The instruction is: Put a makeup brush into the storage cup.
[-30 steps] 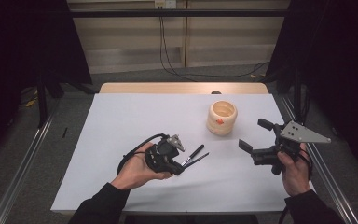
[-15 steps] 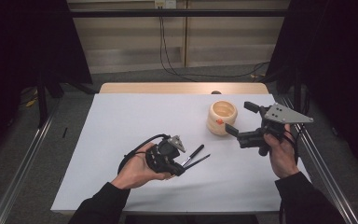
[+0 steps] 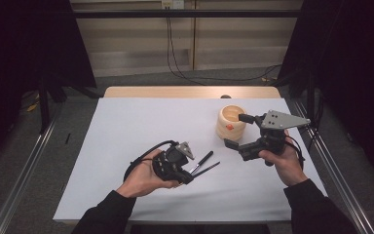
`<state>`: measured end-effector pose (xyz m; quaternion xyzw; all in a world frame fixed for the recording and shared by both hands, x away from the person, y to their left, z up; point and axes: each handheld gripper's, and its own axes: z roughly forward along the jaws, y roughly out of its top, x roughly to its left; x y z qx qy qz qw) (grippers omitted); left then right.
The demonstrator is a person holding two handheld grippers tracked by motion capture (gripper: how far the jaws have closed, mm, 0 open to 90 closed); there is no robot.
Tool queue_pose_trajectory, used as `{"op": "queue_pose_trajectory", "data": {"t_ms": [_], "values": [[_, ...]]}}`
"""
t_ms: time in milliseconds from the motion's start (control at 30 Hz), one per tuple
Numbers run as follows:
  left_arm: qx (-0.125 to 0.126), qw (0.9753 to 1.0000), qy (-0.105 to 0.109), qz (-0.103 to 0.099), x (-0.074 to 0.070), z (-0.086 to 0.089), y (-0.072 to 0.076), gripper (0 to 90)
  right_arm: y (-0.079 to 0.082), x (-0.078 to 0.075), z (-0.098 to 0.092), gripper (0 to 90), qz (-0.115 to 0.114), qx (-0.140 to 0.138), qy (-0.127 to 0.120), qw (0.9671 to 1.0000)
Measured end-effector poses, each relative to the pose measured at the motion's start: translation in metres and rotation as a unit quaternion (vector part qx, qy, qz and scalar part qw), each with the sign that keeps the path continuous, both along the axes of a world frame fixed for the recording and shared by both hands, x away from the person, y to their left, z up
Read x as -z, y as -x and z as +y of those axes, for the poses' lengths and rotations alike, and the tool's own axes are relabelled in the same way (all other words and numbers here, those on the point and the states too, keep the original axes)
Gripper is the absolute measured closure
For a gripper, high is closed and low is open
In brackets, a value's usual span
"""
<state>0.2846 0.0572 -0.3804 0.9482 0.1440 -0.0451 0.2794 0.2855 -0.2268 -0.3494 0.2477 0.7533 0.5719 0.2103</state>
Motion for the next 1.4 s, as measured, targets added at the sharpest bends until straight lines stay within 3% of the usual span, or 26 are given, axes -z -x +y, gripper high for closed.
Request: {"op": "queue_pose_trajectory", "data": {"t_ms": [67, 133, 233, 333, 433, 633, 733, 833, 967, 1033, 1067, 1133, 1167, 1200, 1233, 1267, 1400], "values": [[0.011, 0.9998, -0.012, -0.007, 0.000, -0.001, 0.001, 83.3, -0.002, 0.002, 0.003, 8.0, 0.019, -0.007, 0.009, 0.9997], [0.016, 0.9998, -0.012, -0.004, 0.000, -0.001, 0.000, 83.3, -0.004, 0.003, 0.005, 8.0, 0.038, -0.019, 0.010, 0.9990], [0.013, 0.9998, -0.015, -0.003, 0.000, -0.002, 0.001, 83.3, -0.005, 0.006, 0.010, 10.1, 0.044, -0.036, 0.034, 0.9978], [0.010, 0.9998, -0.015, -0.007, 0.000, -0.001, 0.000, 83.2, -0.004, 0.006, 0.013, 13.2, 0.051, -0.054, 0.037, 0.9966], [0.009, 0.9998, -0.016, -0.007, 0.000, 0.000, -0.001, 83.3, -0.005, -0.001, 0.016, 14.5, 0.073, -0.077, 0.042, 0.9935], [0.008, 0.9997, -0.021, -0.009, 0.000, -0.002, 0.000, 83.3, -0.009, -0.009, 0.024, 17.4, 0.076, -0.102, 0.084, 0.9883], [0.006, 0.9998, -0.019, -0.004, 0.001, -0.002, 0.000, 83.3, -0.013, -0.006, 0.029, 19.8, 0.096, -0.121, 0.118, 0.9810], [0.017, 0.9995, -0.028, -0.001, 0.003, -0.004, 0.002, 83.3, -0.017, 0.001, 0.036, 22.6, 0.113, -0.137, 0.165, 0.9701], [0.016, 0.9994, -0.029, -0.001, 0.003, -0.006, 0.003, 83.3, -0.018, 0.004, 0.041, 23.5, 0.119, -0.172, 0.196, 0.9580], [0.022, 0.9992, -0.033, -0.002, 0.004, -0.005, 0.001, 83.3, -0.018, 0.006, 0.044, 26.3, 0.129, -0.184, 0.214, 0.9505], [0.020, 0.9993, -0.033, -0.002, 0.004, -0.005, 0.002, 83.3, -0.019, 0.007, 0.045, 27.3, 0.139, -0.195, 0.224, 0.9448], [0.023, 0.9991, -0.034, -0.003, 0.004, -0.005, 0.001, 83.3, -0.019, 0.009, 0.047, 32.6, 0.149, -0.204, 0.235, 0.9385], [0.022, 0.9992, -0.033, -0.007, 0.004, -0.005, 0.001, 83.3, -0.019, 0.011, 0.048, 39.7, 0.151, -0.215, 0.243, 0.9340], [0.019, 0.9993, -0.033, -0.005, 0.004, -0.005, 0.002, 83.3, -0.018, 0.011, 0.049, 45.1, 0.150, -0.221, 0.247, 0.9316], [0.018, 0.9993, -0.034, -0.001, 0.004, -0.006, 0.003, 83.3, -0.018, 0.011, 0.049, 46.0, 0.147, -0.229, 0.246, 0.9304], [0.022, 0.9990, -0.038, -0.004, 0.004, -0.006, 0.003, 83.3, -0.017, 0.011, 0.050, 46.0, 0.156, -0.239, 0.251, 0.9251], [0.024, 0.9990, -0.037, -0.001, 0.006, -0.009, 0.004, 83.3, -0.012, 0.014, 0.056, 49.6, 0.164, -0.261, 0.279, 0.9094]]}}
